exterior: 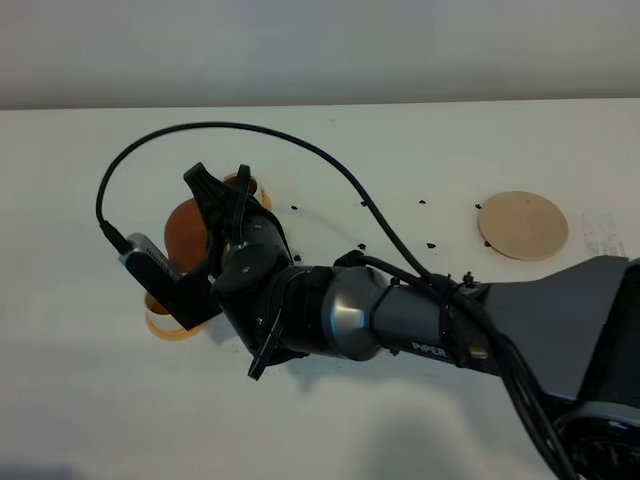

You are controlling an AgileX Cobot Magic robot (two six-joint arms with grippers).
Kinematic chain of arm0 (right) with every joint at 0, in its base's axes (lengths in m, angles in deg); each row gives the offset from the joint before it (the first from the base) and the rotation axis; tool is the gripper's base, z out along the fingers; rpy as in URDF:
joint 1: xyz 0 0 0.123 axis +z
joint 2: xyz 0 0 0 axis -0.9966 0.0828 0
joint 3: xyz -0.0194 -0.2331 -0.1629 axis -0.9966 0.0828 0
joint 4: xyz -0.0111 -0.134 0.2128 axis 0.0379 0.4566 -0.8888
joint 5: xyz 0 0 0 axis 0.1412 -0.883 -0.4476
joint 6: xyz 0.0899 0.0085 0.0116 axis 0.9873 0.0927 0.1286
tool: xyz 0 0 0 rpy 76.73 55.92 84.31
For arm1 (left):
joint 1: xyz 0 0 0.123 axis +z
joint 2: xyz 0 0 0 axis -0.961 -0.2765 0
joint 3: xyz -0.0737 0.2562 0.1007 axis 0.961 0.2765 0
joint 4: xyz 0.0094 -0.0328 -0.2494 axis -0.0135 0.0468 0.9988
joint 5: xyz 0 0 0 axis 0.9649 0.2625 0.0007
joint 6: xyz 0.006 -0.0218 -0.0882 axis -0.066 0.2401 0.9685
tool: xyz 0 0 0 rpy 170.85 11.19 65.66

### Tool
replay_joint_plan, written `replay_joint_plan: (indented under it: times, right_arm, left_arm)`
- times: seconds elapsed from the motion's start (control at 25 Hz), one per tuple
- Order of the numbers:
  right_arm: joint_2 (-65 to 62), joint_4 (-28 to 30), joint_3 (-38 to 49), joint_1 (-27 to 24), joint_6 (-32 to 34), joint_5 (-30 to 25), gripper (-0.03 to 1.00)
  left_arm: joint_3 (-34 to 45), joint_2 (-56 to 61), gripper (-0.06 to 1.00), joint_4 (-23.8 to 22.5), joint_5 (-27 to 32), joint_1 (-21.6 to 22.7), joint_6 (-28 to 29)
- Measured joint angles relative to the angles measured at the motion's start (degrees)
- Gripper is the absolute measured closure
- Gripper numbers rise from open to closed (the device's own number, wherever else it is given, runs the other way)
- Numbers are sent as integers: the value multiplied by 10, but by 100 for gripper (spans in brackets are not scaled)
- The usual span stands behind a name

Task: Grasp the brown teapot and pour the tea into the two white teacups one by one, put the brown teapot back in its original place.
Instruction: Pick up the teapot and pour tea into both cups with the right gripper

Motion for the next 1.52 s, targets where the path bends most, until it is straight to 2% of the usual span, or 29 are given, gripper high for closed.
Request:
replay_joint_plan:
  times: [1.52]
  right_arm:
    - [10, 48, 0, 6, 0, -5, 84]
  left_arm:
    - [0, 0, 34, 0, 0, 0, 0]
